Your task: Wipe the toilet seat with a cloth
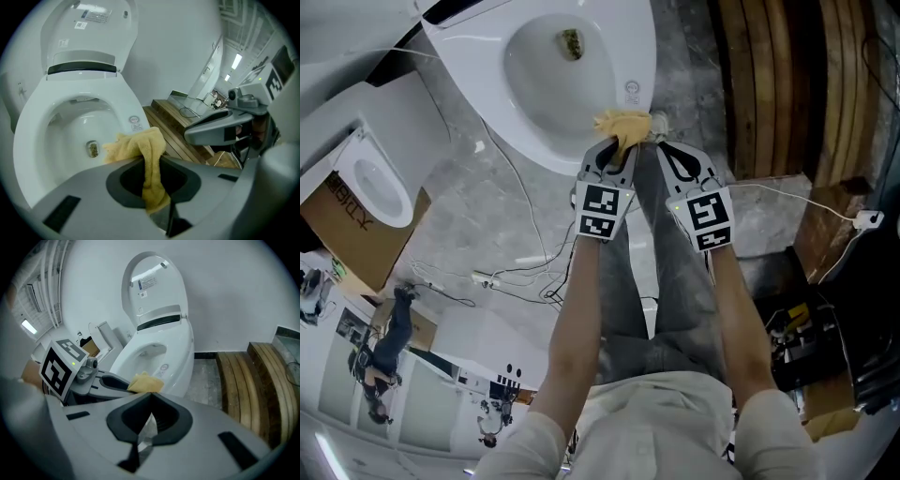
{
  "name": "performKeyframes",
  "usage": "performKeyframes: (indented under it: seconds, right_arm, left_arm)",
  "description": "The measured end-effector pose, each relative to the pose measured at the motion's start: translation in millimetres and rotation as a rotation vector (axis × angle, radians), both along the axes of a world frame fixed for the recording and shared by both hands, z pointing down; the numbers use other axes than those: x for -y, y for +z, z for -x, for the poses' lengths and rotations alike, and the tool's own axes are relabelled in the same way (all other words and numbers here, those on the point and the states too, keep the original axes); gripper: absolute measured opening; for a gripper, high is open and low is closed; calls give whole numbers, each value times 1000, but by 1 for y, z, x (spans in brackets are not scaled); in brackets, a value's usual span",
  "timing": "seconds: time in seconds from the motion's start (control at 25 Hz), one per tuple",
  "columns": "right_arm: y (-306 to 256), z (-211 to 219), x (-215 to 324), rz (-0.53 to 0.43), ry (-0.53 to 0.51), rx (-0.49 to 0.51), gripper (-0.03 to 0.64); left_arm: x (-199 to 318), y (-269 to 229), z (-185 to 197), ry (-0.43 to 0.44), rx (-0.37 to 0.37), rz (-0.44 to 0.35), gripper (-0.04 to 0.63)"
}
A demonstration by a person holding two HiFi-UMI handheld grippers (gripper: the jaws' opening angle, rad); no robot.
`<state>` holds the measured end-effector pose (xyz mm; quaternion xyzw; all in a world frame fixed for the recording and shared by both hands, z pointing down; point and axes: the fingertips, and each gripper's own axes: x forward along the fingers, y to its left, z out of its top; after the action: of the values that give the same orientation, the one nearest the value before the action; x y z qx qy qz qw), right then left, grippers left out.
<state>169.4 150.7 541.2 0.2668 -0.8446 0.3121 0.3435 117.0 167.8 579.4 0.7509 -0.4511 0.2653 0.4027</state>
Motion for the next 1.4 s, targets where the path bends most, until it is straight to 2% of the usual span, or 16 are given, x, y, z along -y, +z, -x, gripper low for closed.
performKeyframes:
  seconds: [0.48, 0.72, 1.4]
  right_arm:
    - [-2, -8, 19, 6, 54, 10, 8]
    - [-3, -4, 27, 8, 79, 16, 8]
    - [-11, 12, 67, -20, 138, 14, 8]
  left_arm:
    - [42, -1, -6, 32, -12, -13, 81]
    - [63, 0, 0, 33, 6, -8, 81]
    - [131, 0, 11, 102, 35, -32, 83]
